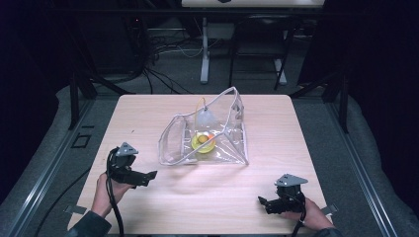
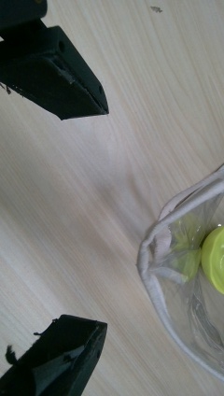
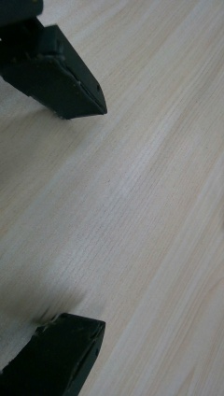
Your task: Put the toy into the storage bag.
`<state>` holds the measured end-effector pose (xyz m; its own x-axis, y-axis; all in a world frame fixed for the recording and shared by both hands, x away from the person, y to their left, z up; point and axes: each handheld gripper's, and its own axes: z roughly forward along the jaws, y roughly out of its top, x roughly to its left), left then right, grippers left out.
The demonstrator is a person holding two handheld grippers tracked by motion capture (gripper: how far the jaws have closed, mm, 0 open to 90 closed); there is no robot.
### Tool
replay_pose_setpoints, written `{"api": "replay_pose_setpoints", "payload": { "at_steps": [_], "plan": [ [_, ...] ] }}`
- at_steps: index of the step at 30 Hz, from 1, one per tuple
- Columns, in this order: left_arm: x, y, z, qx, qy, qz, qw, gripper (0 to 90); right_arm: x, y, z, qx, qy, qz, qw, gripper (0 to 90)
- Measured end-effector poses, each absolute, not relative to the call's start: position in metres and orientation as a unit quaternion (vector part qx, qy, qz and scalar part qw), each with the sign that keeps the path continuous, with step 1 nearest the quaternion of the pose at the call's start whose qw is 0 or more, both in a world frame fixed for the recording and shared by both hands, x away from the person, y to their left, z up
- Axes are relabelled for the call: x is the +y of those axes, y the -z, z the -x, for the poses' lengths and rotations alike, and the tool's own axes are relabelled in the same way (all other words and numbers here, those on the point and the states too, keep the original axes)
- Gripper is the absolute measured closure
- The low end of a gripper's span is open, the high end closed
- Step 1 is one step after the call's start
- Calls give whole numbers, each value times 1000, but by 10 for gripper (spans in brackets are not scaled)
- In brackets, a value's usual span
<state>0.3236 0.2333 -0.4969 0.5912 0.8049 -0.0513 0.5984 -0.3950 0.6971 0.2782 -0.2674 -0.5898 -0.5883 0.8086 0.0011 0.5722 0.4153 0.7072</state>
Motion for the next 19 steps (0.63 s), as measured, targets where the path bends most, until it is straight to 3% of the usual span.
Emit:
{"api": "replay_pose_setpoints", "payload": {
  "at_steps": [10,19],
  "plan": [
    [240,535,-312,434,-114,-840,306,0,-267,590,-278,823,-341,-419,173,0],
    [243,545,-314,442,-101,-840,300,0,-267,590,-278,823,-341,-420,173,0]
  ]
}}
